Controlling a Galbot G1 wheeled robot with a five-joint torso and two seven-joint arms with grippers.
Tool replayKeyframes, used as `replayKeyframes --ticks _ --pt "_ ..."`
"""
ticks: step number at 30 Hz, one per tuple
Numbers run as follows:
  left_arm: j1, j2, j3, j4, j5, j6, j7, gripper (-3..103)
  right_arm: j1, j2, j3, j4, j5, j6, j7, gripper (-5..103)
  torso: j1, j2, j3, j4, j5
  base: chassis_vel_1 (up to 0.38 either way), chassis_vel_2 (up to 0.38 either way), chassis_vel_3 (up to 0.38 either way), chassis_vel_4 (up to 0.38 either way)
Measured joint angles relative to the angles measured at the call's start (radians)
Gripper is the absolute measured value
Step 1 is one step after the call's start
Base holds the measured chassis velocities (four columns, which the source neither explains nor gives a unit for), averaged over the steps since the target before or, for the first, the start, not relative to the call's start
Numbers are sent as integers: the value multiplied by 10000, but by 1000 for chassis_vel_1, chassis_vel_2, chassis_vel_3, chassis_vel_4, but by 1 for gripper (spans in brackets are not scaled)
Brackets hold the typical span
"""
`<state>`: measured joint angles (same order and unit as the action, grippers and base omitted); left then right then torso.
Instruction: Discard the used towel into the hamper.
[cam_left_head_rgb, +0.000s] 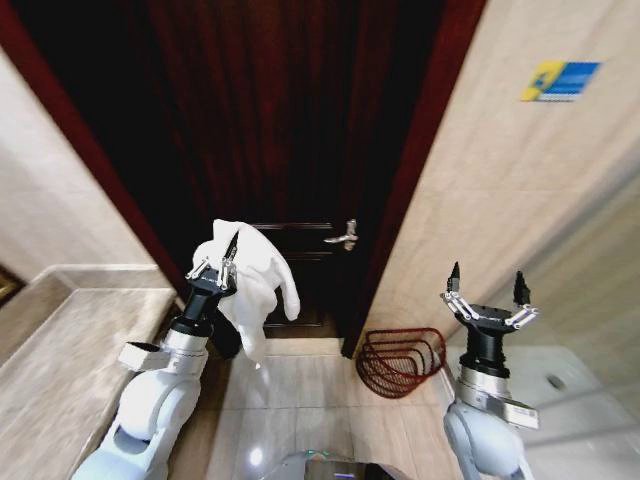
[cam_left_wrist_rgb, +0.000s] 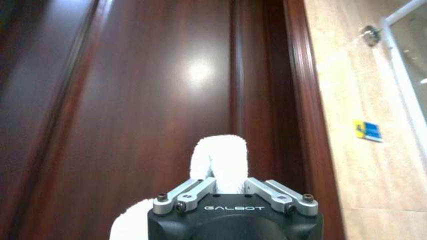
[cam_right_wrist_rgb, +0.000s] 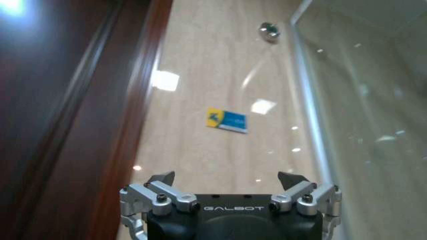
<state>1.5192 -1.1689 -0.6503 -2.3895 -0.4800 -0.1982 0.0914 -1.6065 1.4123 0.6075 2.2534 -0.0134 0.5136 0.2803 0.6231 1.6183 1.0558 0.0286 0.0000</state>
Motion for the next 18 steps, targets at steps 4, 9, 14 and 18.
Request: replayKeyframes --ticks 4,9,14,18 --pt "-25 -15 -6 34 -29 0 12 3 -6 1 -1 -47 -1 4 0 100 0 0 0 0 -1 -113 -112 -134 -120" --pt "-23 -36 -2 34 -32 0 39 3 1 -28 16 -68 0 10 0 100 -1 0 0 0 -1 -125 -132 -137 -120" --pt "-24 -36 0 34 -36 -2 43 3 -1 -12 15 -73 0 10 2 100 0 -1 0 -2 -1 -141 -137 -118 -113" --pt "-15 -27 -10 32 -41 -7 45 3 0 -2 12 -94 -14 12 1 100 0 0 0 0 -1 -131 -118 -120 -132"
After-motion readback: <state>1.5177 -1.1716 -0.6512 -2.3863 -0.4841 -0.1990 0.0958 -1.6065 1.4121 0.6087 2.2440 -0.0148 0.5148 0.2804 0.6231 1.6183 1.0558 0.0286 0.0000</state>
